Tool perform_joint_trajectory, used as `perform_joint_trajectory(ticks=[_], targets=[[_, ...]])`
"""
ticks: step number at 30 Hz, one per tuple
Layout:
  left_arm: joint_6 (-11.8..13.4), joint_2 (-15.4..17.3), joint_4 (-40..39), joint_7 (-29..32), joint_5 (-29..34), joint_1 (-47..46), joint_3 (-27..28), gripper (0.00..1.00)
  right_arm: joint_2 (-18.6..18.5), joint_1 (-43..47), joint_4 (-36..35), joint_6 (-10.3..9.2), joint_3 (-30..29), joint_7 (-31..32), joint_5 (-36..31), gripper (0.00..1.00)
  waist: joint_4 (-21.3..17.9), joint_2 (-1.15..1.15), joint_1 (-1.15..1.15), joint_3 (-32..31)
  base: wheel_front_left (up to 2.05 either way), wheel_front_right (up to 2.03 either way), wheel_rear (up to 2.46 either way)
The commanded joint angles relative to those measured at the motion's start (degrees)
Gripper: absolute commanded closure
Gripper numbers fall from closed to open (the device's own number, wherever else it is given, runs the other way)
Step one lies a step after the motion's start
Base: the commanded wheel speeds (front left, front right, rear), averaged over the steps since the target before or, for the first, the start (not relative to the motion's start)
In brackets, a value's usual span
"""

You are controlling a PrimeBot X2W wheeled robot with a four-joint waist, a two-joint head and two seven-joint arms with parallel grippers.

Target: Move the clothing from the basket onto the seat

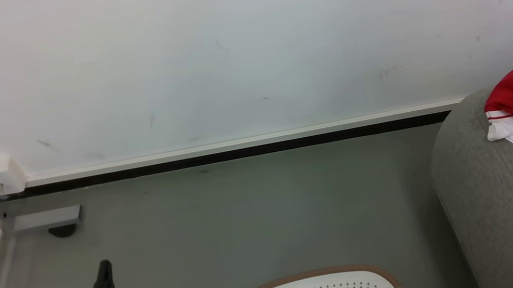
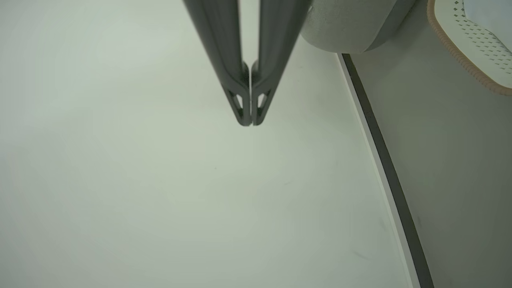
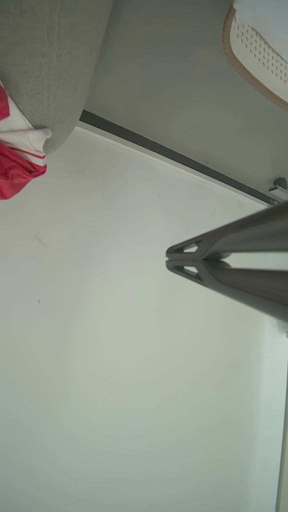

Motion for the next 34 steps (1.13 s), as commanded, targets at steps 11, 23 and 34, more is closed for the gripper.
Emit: perform_joint_trajectory(ticks=[11, 23, 34], targets=[[-0.27, 0.07, 0.01, 0.58, -1.7, -0.79, 0.24, 1.0, -0.69, -0.77, 0.22, -0.12, -0.07, 0.22, 1.91, 1.0, 0.07, 0.0, 0.0, 0.06, 0.0, 0.0, 0.0], [-0.26, 0.07, 0.0, 0.58, -1.7, -0.78, 0.23, 1.0, -0.82, -0.74, 0.17, -0.12, 0.07, 0.06, 2.06, 1.0, 0.07, 0.0, 0.0, 0.06, 0.0, 0.0, 0.0], [-0.26, 0.07, 0.0, 0.58, -1.7, -0.77, 0.23, 1.0, -0.92, -0.72, 0.13, -0.12, 0.2, -0.11, 2.17, 1.0, 0.07, 0.0, 0.0, 0.06, 0.0, 0.0, 0.0]])
